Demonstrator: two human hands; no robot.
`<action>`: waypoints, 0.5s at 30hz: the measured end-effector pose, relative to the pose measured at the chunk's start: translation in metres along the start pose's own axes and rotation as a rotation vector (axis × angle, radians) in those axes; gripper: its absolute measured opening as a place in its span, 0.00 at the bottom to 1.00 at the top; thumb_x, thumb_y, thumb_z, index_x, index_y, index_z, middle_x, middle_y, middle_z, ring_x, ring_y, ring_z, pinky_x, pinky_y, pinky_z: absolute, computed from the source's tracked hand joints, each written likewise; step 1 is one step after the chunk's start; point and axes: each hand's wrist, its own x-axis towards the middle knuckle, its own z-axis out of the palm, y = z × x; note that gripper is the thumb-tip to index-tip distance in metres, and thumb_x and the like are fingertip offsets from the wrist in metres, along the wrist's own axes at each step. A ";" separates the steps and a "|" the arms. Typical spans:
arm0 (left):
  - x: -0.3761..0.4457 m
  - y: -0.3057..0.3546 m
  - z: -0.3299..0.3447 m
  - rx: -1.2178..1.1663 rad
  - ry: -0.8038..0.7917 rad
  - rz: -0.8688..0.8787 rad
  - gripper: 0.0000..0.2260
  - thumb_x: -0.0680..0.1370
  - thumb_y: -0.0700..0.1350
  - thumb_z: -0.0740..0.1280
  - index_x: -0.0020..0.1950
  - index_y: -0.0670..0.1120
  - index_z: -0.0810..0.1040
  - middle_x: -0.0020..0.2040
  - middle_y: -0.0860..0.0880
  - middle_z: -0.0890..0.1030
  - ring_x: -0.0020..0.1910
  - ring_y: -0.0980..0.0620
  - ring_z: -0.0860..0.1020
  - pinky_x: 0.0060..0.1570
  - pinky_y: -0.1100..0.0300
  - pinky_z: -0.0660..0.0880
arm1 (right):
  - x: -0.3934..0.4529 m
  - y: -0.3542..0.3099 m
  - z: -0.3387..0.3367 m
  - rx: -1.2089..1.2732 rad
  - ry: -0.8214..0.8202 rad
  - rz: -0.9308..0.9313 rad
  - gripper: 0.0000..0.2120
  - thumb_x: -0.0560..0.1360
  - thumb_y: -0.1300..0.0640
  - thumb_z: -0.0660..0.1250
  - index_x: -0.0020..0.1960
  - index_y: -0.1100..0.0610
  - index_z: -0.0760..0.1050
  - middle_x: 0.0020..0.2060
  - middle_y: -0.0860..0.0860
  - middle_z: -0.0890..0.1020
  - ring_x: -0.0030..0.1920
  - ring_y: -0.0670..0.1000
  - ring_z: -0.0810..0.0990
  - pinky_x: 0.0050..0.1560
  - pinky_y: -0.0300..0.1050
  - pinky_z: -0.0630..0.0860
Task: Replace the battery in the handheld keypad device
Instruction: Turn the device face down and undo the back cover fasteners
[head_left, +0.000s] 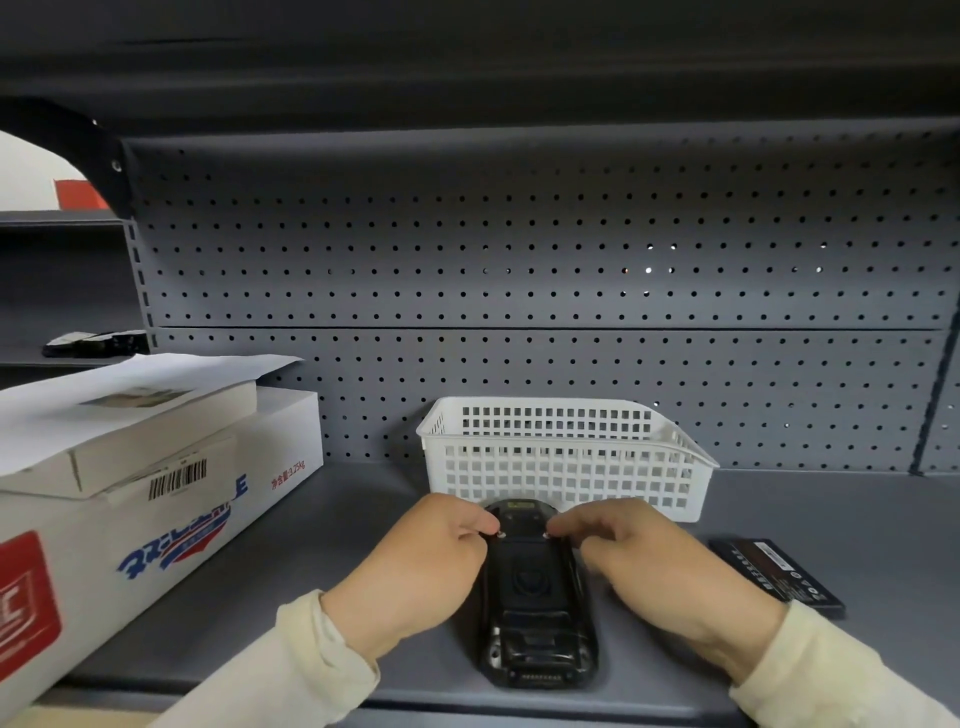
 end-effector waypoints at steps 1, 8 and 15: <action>-0.001 -0.001 -0.001 0.013 -0.003 0.010 0.16 0.77 0.39 0.56 0.60 0.50 0.77 0.48 0.58 0.77 0.46 0.64 0.75 0.33 0.81 0.66 | 0.001 0.000 0.000 -0.019 -0.012 -0.015 0.17 0.73 0.66 0.57 0.54 0.50 0.77 0.49 0.47 0.82 0.46 0.42 0.78 0.44 0.28 0.72; -0.002 -0.002 -0.008 0.072 -0.059 0.083 0.15 0.76 0.41 0.58 0.60 0.52 0.76 0.53 0.58 0.77 0.56 0.62 0.75 0.47 0.77 0.65 | 0.004 -0.003 0.003 -0.287 -0.038 -0.161 0.19 0.76 0.57 0.54 0.64 0.45 0.71 0.49 0.43 0.69 0.50 0.43 0.72 0.45 0.24 0.63; -0.005 0.002 -0.010 0.144 -0.091 0.134 0.16 0.76 0.42 0.58 0.61 0.52 0.76 0.47 0.61 0.78 0.56 0.62 0.75 0.48 0.76 0.67 | -0.001 -0.009 0.008 -0.353 -0.024 -0.187 0.19 0.76 0.57 0.52 0.64 0.48 0.70 0.51 0.45 0.67 0.49 0.43 0.69 0.44 0.20 0.62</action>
